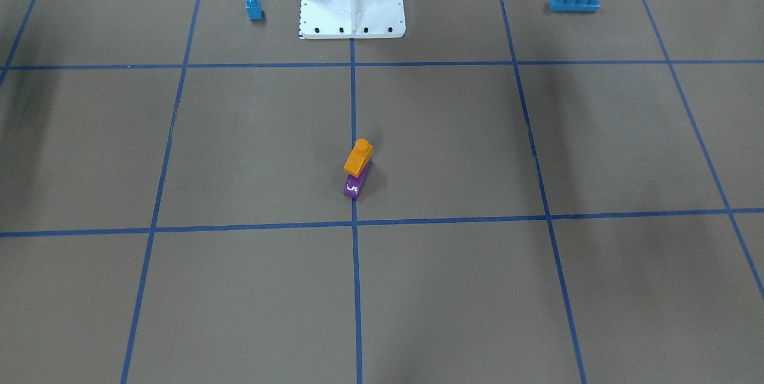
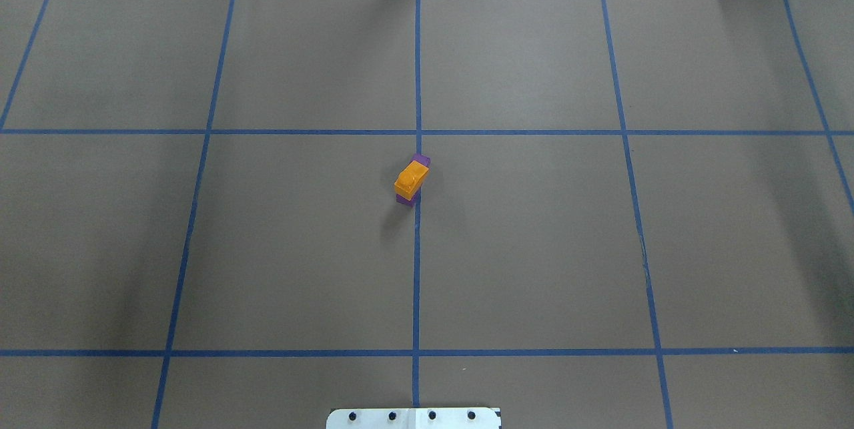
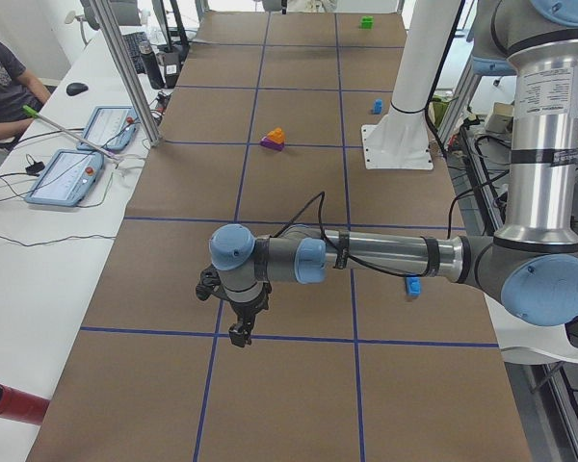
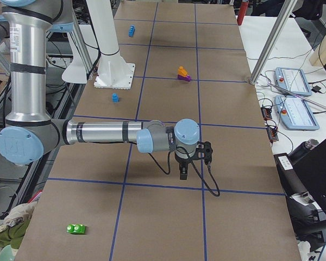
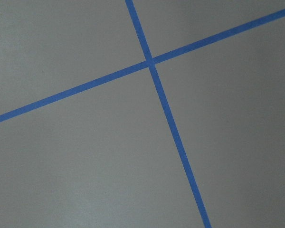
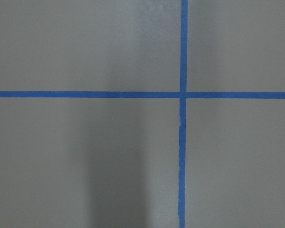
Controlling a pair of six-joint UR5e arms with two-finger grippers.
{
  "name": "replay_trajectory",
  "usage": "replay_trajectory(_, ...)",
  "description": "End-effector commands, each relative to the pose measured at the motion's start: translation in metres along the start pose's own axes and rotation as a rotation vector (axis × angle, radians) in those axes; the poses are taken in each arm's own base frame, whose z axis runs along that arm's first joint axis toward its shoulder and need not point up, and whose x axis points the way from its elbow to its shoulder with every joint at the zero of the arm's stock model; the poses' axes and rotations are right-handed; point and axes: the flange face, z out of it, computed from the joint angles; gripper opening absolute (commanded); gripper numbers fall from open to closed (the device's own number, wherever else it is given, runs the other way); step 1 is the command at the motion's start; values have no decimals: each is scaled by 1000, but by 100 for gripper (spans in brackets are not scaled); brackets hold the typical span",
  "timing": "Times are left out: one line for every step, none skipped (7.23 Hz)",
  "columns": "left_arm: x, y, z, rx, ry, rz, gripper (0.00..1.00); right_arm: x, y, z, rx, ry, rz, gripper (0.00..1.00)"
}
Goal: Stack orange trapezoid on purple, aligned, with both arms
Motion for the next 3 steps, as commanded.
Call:
replay_trajectory(0,-1,-1,1,0,0,100,0,-1,-1,3,6,-2,100)
replay_trajectory(1,-1,0,1,0,-1,100,0,-1,0,2,6,1,100)
replay_trajectory(0,-1,-1,2,0,-2,100,1,-1,0,1,6,2,100)
